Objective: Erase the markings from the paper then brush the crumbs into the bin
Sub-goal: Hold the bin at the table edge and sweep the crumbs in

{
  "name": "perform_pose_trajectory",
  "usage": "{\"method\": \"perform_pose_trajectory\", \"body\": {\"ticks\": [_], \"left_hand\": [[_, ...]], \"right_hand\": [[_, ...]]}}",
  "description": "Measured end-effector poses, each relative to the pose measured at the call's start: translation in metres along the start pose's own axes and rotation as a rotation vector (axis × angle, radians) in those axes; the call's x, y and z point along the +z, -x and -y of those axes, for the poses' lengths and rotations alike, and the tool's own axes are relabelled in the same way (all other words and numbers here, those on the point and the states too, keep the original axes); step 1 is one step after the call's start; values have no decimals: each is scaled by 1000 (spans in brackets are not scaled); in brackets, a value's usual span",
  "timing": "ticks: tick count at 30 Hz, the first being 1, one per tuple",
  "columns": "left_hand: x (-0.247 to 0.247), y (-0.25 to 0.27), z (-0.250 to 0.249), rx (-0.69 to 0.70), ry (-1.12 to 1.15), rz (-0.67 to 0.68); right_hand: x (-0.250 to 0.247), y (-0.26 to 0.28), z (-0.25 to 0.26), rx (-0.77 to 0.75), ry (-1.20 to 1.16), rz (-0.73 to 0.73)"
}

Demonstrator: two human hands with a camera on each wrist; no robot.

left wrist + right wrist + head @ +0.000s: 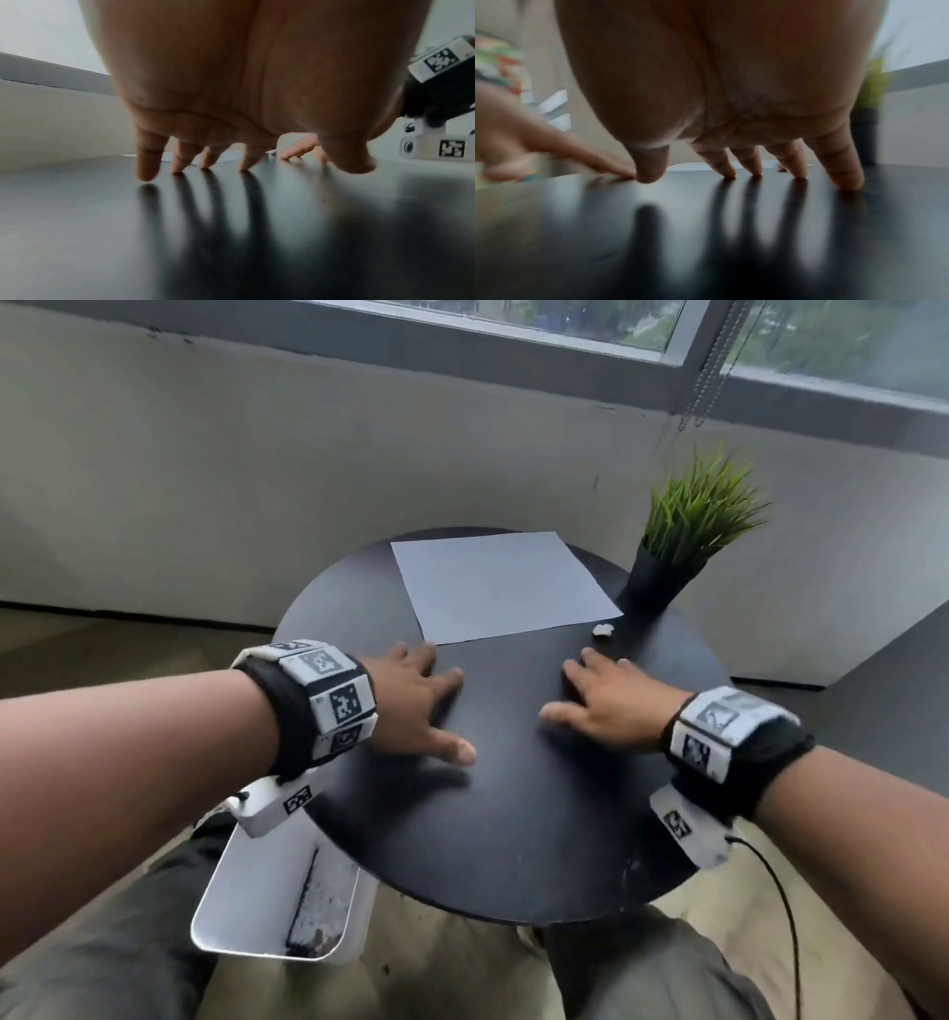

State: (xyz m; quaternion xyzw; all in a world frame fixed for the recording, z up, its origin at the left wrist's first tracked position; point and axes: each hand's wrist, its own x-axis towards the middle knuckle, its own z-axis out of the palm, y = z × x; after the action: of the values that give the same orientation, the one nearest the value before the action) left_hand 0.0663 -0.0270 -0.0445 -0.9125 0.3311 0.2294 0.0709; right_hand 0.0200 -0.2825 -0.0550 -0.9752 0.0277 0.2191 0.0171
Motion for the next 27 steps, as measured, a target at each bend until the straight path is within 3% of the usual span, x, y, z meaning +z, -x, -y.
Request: {"method": "perform_pose_trajectory", "body": {"ticks": [1,3,5,6,7,9,11,12,14,16,18,19,20,22,24,27], "left_hand": [[-3,5,-1,109,36,16],[-7,14,-1,260,161,-45],[-8,17,7,271,230,-183],[-6,16,13,216,230,-233],[-1,14,18,151,220,-257],[8,10,26,65,176,-229],[10,3,28,43,101,-188],[10,-2,28,22,75,-170],[6,-14,32,-44,73,-127],[1,-23,38,-120,79,-99],[-2,-27,46,-178,110,-124],[-2,-27,48,-199,146,-149],[0,-26,50,-228,180,-168],[9,-22,50,-313,207,-179],[18,-18,46,-365,174,-147],[20,-12,33,-352,167,-71]], "right_hand": [[7,9,13,-47,47,51],[13,32,35,-287,111,62],[1,45,43,-560,19,-2],[-6,44,41,-611,-84,-41],[-12,38,34,-571,-171,-91],[-16,14,17,-334,-201,-177],[-10,-2,15,-68,-96,-120],[-5,-5,21,-22,-35,-66],[8,6,43,-91,68,17],[12,30,65,-339,115,20],[-1,46,68,-540,-11,19],[-8,44,59,-539,-119,-6],[-13,34,45,-472,-207,-61],[-15,13,14,-150,-178,-141],[-5,7,2,119,-58,-66],[20,34,31,88,-13,63]]}}
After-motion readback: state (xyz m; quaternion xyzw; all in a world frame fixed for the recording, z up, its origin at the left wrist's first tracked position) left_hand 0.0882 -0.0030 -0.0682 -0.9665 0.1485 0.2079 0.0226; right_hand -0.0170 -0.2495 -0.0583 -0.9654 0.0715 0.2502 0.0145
